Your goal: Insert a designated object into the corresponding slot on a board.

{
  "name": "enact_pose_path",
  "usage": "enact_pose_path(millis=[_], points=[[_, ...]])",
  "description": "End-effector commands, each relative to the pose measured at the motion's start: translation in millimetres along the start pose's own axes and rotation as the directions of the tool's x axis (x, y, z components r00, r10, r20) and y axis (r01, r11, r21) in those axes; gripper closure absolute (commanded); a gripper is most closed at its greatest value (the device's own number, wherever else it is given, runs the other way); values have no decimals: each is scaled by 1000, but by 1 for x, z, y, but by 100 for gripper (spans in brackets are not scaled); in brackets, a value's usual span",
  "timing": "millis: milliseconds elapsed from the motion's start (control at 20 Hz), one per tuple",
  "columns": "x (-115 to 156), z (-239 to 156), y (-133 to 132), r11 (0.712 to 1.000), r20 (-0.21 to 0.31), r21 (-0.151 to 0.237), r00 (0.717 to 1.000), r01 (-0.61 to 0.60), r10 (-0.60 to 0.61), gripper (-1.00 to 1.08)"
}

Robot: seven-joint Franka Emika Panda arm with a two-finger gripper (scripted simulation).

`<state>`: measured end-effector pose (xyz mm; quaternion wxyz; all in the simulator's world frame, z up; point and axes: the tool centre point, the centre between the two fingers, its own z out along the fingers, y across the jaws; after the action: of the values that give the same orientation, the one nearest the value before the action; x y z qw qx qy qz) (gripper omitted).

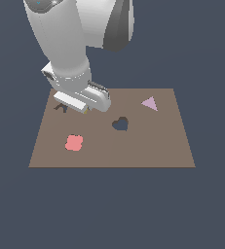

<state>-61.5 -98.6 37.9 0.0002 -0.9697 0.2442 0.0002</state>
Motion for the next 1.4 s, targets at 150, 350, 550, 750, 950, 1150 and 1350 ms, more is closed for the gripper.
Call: enact_pose_path(millis=[150, 350, 550, 750, 950, 1150, 1350], points=[[11, -1, 38, 999, 0, 0, 999, 53, -53, 108], [19, -2, 58, 997, 0, 0, 997, 79, -79, 108], [25, -2, 71, 995, 0, 0, 995, 97, -97, 108], [28, -2, 77, 994, 0, 0, 994, 105, -105, 108], [28, -2, 76, 994, 0, 0, 994, 105, -105, 108], [28, -2, 75, 995, 0, 0, 995, 103, -103, 108], [28, 4, 75, 995, 0, 0, 995, 103, -103, 108]])
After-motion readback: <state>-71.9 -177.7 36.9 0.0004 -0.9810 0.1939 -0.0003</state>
